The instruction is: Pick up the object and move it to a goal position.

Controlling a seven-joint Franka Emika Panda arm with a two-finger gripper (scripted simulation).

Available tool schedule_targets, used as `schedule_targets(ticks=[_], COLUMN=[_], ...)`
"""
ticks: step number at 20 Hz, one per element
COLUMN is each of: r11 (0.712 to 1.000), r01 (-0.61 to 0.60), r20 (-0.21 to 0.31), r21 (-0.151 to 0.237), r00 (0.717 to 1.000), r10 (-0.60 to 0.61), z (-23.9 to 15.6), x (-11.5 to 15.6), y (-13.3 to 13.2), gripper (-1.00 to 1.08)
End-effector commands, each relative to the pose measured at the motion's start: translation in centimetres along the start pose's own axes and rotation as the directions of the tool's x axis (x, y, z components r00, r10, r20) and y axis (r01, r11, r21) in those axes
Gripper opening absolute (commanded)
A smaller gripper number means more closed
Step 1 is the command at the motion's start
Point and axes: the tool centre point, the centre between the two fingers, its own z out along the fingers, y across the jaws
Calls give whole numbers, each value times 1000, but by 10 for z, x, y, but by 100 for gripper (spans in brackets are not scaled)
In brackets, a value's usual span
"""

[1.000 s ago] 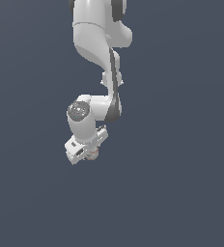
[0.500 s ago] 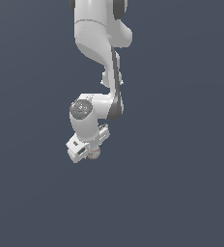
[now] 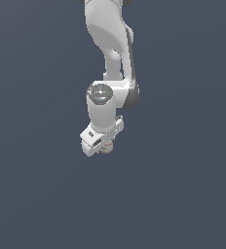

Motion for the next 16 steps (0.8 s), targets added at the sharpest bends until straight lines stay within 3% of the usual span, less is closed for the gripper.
schedule_targets(ticks=[1,16], r11=[1000,1000], r01=[2,2], r20=[-2,-2], r21=[-3,-3], r00=[1000,1000], r10=[-2,-2], z=[-22,-133], x=[14,90], y=[-20,-130], gripper=[-100,-100])
